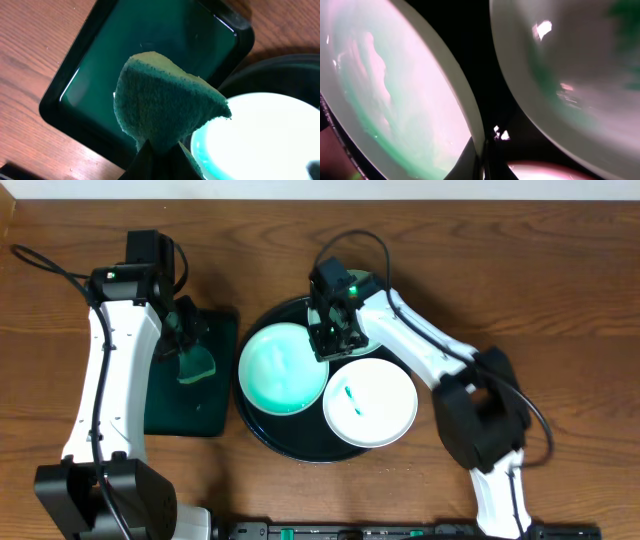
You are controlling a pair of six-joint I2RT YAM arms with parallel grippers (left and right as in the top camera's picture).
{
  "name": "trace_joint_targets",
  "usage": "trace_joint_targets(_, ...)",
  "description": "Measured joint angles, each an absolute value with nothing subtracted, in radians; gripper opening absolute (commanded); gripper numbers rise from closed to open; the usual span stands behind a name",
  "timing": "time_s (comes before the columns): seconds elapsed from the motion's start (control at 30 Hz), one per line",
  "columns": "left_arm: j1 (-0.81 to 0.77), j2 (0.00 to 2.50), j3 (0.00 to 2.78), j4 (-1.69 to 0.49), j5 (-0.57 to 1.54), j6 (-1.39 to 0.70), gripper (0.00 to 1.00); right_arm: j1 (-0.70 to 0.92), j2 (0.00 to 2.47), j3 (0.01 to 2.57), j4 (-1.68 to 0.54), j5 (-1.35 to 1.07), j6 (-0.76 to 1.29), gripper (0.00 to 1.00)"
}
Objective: Clean dirty plates on tray and stack at the side
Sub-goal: 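Withdraw the left gripper with the sponge toward the water tray, then lift the scrubbed green plate with the right gripper and carry it right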
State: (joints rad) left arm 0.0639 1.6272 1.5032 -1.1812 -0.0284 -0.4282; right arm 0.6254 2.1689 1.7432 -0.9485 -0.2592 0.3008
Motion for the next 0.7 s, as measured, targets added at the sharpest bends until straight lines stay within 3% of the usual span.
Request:
trace_joint_targets(0.2,0.076,1.627,1.503,-1.155,-0.028,-0.421,0.07,0.744,1.998,1.746,-0.983,0.133,0.297,0.01)
trace_joint_targets(0.47,0.093,1.627,1.503,-1.143,-0.028,-0.421,0.07,0.961,1.99,1.745,-1.008,0.788,0.29,0.01)
trace_joint_targets(0.7,0.118,1.627,1.503,-1.125,-0.028,-0.421,0.07,1.066,1.99,1.745,-1.037,1.094,0.293,0.01)
